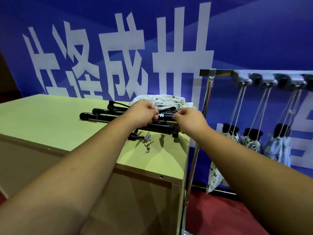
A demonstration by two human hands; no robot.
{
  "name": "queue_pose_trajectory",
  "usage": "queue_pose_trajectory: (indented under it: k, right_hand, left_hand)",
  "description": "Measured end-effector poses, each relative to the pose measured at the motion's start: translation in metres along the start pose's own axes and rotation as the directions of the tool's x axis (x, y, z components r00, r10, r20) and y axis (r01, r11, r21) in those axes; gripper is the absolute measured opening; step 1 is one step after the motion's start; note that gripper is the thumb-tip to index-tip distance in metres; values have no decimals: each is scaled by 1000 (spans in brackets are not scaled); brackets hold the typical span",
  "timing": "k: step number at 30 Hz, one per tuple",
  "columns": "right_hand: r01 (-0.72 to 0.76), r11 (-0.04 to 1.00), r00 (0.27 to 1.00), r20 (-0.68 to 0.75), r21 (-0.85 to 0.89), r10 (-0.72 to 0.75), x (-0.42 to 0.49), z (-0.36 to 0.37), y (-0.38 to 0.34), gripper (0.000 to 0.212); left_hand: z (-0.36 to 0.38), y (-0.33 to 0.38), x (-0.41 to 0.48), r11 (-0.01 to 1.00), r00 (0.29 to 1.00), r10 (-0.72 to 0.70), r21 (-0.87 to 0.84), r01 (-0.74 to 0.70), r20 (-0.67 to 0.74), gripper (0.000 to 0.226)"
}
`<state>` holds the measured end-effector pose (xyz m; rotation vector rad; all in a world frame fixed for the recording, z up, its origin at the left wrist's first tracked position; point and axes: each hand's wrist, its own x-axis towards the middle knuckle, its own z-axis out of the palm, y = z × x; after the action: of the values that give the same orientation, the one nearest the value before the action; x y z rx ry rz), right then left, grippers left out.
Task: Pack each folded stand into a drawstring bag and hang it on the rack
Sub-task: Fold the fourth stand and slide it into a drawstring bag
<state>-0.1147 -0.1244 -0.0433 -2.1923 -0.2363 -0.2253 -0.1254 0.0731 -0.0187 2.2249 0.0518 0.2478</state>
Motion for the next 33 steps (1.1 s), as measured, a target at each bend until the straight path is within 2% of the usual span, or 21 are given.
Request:
queue_pose_trajectory:
  k: [3,7,11,15,18,21,25,31,33]
  right_hand:
    - [-19,1000,998,-57,11,20,27,-1,8,24]
    - [-42,999,994,-105,14,43,63,-8,20,25]
    - [-16,1000,994,-107,-23,13,94,-10,33,22]
    - [13,1000,997,-79,-28,-15,117,-2,44,19]
    - [25,1000,997,-69,4,-25,127,3,53,19]
    - [27,997,997,-78,67,-22,130,5,63,18]
    - [22,996,996,-87,86,-15,128,2,68,21]
    - [14,996,996,-91,90,-6,111,-13,54,15]
    - [-1,997,998,-67,83,7,103,-21,45,22]
  left_hand:
    - [11,8,30,993,995,97,63,-97,3,15]
    - [33,18,77,939,986,167,304,-162,11,19]
    - [51,15,128,870,990,136,474,-133,28,24]
    - [67,4,169,719,993,54,686,-115,109,26]
    - [76,-13,194,628,990,-26,773,-92,139,27]
    - [79,-24,203,628,992,-34,775,-75,123,22]
    - [69,-19,199,755,987,152,650,-79,-56,21]
    - [40,14,166,852,889,350,493,-173,-294,29]
    - [28,28,148,870,852,389,444,-214,-351,27]
